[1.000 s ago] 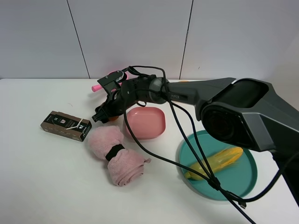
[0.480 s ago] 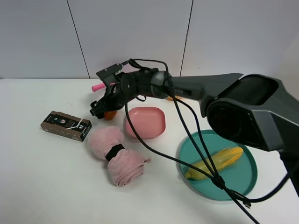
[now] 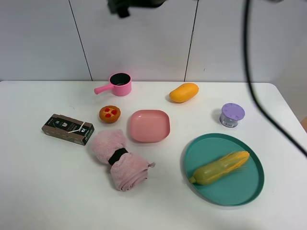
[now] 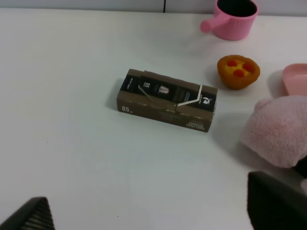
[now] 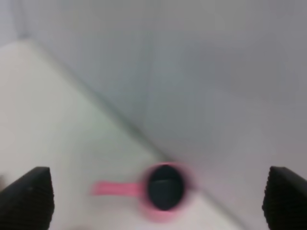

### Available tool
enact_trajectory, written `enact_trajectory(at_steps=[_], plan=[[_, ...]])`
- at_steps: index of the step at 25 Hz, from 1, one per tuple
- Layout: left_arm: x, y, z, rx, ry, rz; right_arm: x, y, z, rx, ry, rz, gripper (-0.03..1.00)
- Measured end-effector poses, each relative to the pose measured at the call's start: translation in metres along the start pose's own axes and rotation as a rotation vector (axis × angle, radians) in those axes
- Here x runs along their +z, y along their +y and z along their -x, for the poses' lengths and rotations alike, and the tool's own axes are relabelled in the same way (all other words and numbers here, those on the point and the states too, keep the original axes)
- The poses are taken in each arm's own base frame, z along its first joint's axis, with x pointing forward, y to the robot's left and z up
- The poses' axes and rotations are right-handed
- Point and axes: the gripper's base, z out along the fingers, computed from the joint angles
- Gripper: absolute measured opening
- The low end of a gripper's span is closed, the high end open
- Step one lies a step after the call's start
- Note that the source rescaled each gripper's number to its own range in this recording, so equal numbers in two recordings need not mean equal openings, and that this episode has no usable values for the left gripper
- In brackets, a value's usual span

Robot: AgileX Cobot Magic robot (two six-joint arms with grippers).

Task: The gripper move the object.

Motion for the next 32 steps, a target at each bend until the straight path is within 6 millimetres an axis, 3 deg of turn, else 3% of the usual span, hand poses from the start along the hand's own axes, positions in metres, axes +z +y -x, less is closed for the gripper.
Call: enact_trajectory(at_steps=[3,7,12,19,24,27,32], plan=[[0.0,0.0,0.0,0.0,0.0,0.0,-0.058,-0.045,0.016,-0.002,0.021,-0.185,1.0],[0.0,0.0,0.0,0.0,0.0,0.0,-0.132,-0.091,0.018,-0.048,0.141,-0.456,1.0],[0.0,0.0,0.0,0.0,0.0,0.0,-0.219,-0.115,0.015,-0.035,0.233,-0.685,1.0],[0.0,0.0,0.0,0.0,0.0,0.0,-0.357,-0.094,0.016,-0.051,0.067,-0.827,1.0],[0.0,0.0,0.0,0.0,0.0,0.0,-0.45,-0.063,-0.012,-0.088,-0.089,-0.839,1.0],[0.0,0.0,0.0,0.0,0.0,0.0,-0.477,-0.045,-0.043,-0.113,-0.119,-0.786,1.0],[0.0,0.0,0.0,0.0,0.0,0.0,-0.474,-0.021,-0.098,-0.085,-0.092,-0.652,1.0]])
